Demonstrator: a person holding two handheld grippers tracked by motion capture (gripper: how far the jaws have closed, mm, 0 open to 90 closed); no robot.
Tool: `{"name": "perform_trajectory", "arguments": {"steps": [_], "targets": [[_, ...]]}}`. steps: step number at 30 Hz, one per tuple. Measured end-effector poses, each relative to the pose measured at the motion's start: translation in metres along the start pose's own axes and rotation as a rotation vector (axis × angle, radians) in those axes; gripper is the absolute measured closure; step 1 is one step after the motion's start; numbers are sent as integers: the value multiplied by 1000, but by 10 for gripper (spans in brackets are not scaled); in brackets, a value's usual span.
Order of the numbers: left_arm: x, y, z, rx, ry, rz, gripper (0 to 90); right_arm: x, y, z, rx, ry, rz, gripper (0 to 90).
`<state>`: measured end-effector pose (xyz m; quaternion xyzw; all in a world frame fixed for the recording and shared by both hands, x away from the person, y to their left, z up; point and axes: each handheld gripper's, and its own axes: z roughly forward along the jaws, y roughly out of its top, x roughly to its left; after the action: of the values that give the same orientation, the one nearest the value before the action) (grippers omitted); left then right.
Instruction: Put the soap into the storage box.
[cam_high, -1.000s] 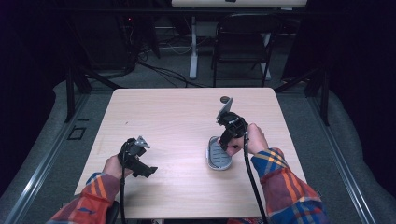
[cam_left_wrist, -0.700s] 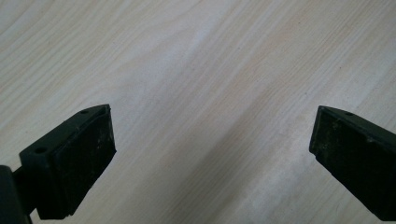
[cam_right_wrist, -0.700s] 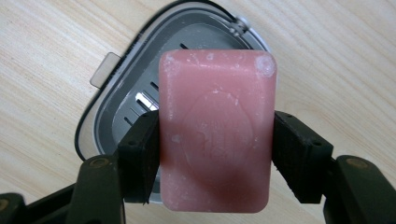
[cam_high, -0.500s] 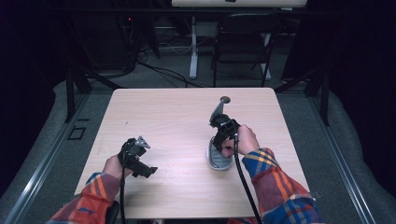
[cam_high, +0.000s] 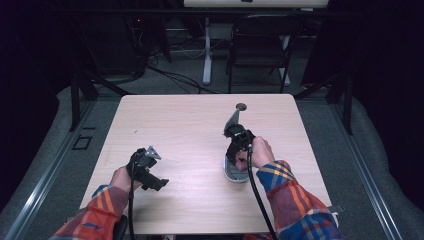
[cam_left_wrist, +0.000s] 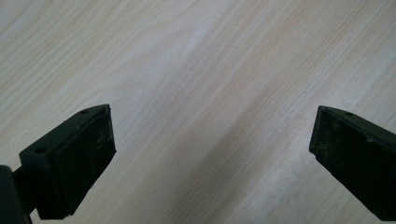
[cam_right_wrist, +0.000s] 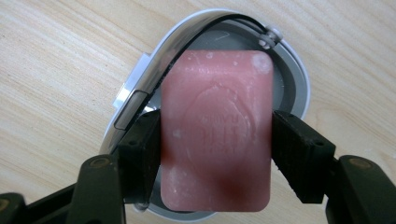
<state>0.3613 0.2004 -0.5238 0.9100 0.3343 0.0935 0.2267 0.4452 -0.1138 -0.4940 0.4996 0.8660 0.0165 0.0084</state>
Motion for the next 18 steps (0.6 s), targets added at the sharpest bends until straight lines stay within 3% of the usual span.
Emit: {"name": "perform_trajectory", "arguments": {"steps": [5,6,8,10,14,17,18], "targets": [[0,0,0,0,0,-1,2,-2,-2,-5,-9,9,1,362],[0,0,0,-1,6,-1,2,0,-5,-2,-60,29,38,361],[-1,0,1,-1,6,-1,2,-3,-6,-8,-27,41,5,372],[-1,0,1,-1,6,-1,2,-2,-7,-7,-58,52,25,381],[-1,0,1,-1,6,-1,2,-4,-8,-11,-38,64,-5,445],[-1,0,1,0,6,-1,2,-1,-10,-11,-77,80,6,463],[-1,0,1,0,6,0,2,-2,-9,-14,-50,71,-20,468]]}}
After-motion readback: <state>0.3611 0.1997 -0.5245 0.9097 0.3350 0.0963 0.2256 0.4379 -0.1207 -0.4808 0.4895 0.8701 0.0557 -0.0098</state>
